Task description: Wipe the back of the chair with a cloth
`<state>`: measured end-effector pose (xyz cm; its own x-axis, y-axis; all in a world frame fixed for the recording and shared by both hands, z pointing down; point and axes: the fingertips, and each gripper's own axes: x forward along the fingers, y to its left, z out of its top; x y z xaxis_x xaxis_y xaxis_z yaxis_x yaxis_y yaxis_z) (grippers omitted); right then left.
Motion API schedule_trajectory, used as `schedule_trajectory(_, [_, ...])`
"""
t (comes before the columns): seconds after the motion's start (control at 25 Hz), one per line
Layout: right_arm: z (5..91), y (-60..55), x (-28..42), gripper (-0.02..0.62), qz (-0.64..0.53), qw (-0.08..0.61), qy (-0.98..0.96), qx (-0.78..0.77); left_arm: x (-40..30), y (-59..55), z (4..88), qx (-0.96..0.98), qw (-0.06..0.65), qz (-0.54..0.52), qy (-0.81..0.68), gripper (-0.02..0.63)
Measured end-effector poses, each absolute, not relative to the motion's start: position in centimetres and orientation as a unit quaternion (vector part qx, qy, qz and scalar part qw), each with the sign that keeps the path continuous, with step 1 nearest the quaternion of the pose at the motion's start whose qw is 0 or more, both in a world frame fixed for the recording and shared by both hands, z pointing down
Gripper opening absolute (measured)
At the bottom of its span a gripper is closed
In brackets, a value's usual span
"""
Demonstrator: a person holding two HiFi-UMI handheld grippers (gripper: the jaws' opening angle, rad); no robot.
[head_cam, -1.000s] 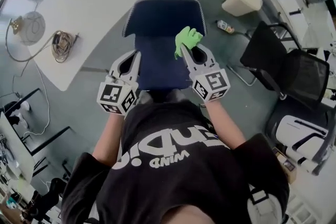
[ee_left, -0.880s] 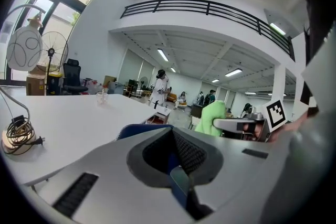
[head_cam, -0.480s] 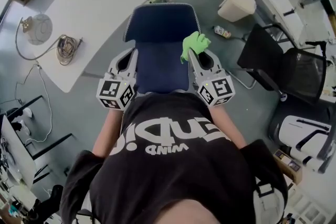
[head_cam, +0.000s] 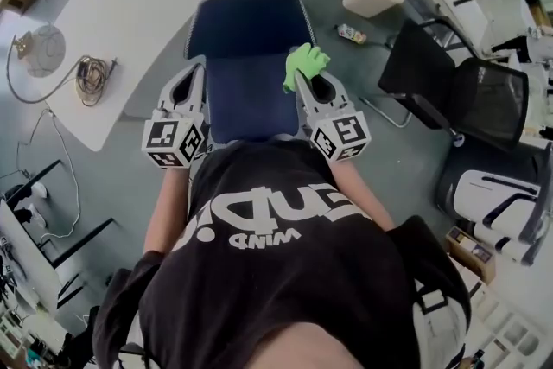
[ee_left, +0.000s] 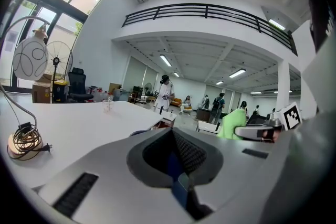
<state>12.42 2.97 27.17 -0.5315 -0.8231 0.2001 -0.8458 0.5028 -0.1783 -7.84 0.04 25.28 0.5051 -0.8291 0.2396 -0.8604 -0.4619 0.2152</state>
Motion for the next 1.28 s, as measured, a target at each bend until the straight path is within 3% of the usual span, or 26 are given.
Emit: schedule_trajectory(1.28, [27.2,3.48,12.17,0.054,0.122,0.038,-0.866,0.483,-7.47,1.02,25.64,0.854,0.163,0.052,-0.492,-0.005])
